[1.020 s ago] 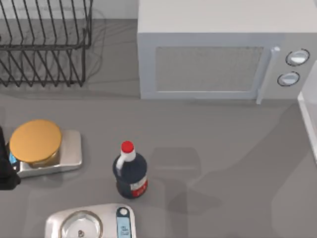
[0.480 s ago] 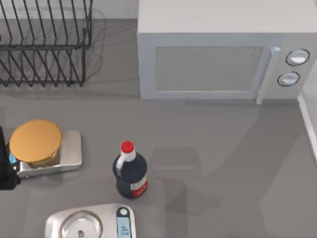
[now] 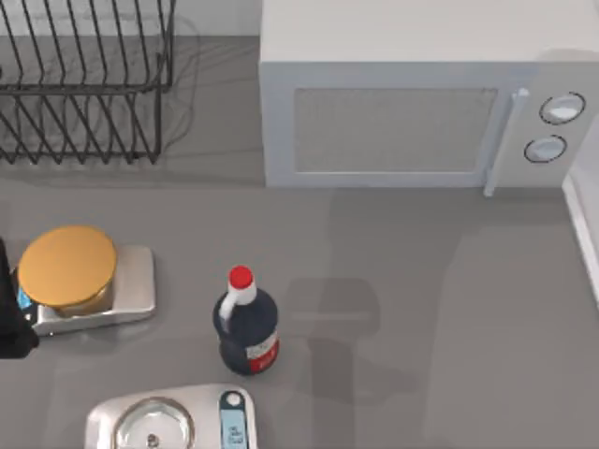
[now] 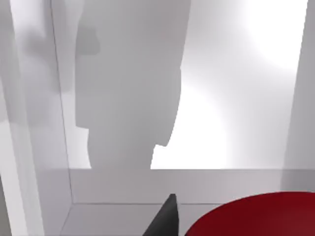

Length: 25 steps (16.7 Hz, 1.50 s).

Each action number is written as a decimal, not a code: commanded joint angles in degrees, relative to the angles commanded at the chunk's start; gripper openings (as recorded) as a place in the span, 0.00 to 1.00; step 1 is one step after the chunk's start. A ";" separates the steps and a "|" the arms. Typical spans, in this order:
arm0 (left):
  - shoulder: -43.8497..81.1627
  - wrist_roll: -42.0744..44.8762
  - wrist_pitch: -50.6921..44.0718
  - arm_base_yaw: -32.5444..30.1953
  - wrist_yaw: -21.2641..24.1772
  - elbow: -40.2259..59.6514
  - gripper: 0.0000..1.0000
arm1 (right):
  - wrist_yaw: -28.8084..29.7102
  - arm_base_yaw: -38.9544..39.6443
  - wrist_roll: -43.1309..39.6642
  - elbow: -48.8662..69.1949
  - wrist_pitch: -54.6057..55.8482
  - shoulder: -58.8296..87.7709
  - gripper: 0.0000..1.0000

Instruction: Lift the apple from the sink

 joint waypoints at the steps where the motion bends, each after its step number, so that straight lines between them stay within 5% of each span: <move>1: 0.00 0.00 0.00 0.00 0.00 0.00 1.00 | 0.00 0.01 0.00 2.36 -2.45 -0.55 0.00; 13: 0.00 0.00 0.00 0.00 0.00 0.00 1.00 | -0.20 5.26 5.40 0.42 -6.07 -6.88 0.00; 25: 0.00 0.00 0.00 0.00 0.00 0.00 1.00 | -0.16 46.64 45.85 -38.83 5.54 -32.76 0.00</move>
